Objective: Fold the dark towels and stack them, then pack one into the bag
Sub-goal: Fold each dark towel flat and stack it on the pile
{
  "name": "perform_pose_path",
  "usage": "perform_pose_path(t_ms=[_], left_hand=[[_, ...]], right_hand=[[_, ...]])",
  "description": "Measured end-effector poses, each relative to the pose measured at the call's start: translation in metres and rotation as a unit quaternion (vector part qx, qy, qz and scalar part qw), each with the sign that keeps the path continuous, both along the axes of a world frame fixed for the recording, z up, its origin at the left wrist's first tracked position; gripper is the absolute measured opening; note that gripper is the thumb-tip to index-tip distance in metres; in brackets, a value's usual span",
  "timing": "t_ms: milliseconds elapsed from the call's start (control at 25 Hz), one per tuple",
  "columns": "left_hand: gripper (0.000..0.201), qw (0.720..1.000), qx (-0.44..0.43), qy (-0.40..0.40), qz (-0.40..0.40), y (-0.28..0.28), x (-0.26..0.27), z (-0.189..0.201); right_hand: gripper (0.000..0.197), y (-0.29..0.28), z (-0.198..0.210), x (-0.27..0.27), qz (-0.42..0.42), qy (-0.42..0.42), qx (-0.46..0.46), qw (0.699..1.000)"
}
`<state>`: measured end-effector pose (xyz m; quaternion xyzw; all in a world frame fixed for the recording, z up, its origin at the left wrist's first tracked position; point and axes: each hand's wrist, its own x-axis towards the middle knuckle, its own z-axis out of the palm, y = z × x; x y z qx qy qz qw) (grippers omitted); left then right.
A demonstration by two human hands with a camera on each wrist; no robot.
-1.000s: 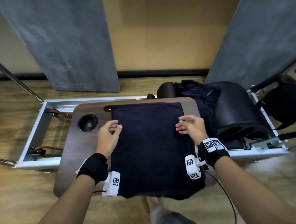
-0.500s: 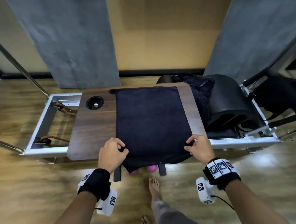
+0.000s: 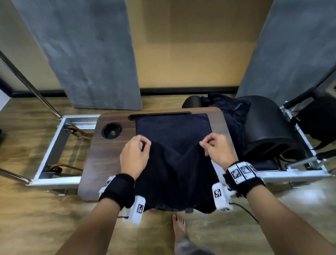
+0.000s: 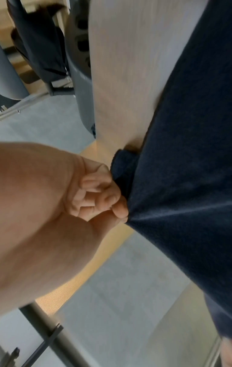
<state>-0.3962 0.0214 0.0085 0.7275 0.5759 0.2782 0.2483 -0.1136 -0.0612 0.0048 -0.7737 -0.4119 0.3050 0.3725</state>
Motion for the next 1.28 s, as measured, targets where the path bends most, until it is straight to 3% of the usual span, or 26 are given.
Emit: perform_pose_path(t_ms=[120, 240, 360, 480, 640, 760, 800, 880, 960, 1000, 1040, 1120, 1160, 1280], left_hand=[[0.011, 1.000, -0.012, -0.006, 0.023, 0.043, 0.036, 0.010], [0.006, 0.992, -0.104, -0.073, -0.020, 0.057, 0.056, -0.007], [0.017, 0.986, -0.111, -0.117, -0.051, 0.044, 0.044, -0.033], [0.014, 0.989, -0.059, -0.129, 0.027, 0.021, 0.012, -0.053], [0.022, 0.983, -0.171, 0.017, 0.059, -0.015, -0.028, -0.071], [0.016, 0.974, -0.197, 0.098, 0.053, -0.032, -0.033, -0.069], [0.015, 0.978, -0.183, 0.083, 0.063, -0.033, -0.033, -0.067], [0.011, 0.980, -0.165, -0.056, 0.091, -0.031, -0.032, -0.060], [0.009, 0.954, -0.169, -0.220, 0.115, -0.028, -0.031, -0.051], [0.007, 0.940, -0.177, -0.268, 0.112, -0.026, -0.030, -0.049], [0.017, 0.935, -0.187, -0.286, 0.093, -0.025, -0.030, -0.047], [0.048, 0.950, -0.187, -0.249, 0.018, -0.033, -0.033, -0.049], [0.053, 0.968, -0.159, -0.195, -0.019, -0.039, -0.037, -0.053], [0.021, 0.993, -0.041, -0.014, -0.106, -0.064, -0.048, -0.068]], right_hand=[[0.018, 0.062, 0.008, -0.001, -0.001, 0.000, 0.010, 1.000], [0.007, 0.086, -0.002, -0.003, -0.001, 0.037, -0.033, 0.999], [0.011, 0.065, -0.018, 0.005, -0.018, 0.081, -0.044, 0.996], [0.015, 0.015, -0.036, 0.018, -0.049, 0.077, -0.074, 0.993], [0.031, -0.045, -0.051, 0.015, -0.019, 0.052, -0.195, 0.979], [0.021, -0.055, -0.050, 0.003, -0.029, 0.086, -0.199, 0.976], [0.019, -0.054, -0.047, 0.002, -0.049, 0.112, -0.179, 0.976], [0.016, -0.052, -0.037, 0.003, -0.107, 0.206, -0.099, 0.968], [0.013, -0.050, -0.025, 0.003, -0.160, 0.295, -0.003, 0.942], [0.018, -0.050, -0.022, 0.004, -0.169, 0.319, 0.032, 0.932], [0.031, -0.052, -0.021, 0.003, -0.163, 0.329, 0.050, 0.929], [0.052, -0.060, -0.024, 0.000, -0.118, 0.255, 0.050, 0.958], [0.047, -0.067, -0.028, -0.003, -0.085, 0.166, 0.043, 0.981], [0.022, -0.088, -0.045, -0.012, 0.007, -0.062, 0.001, 0.998]])
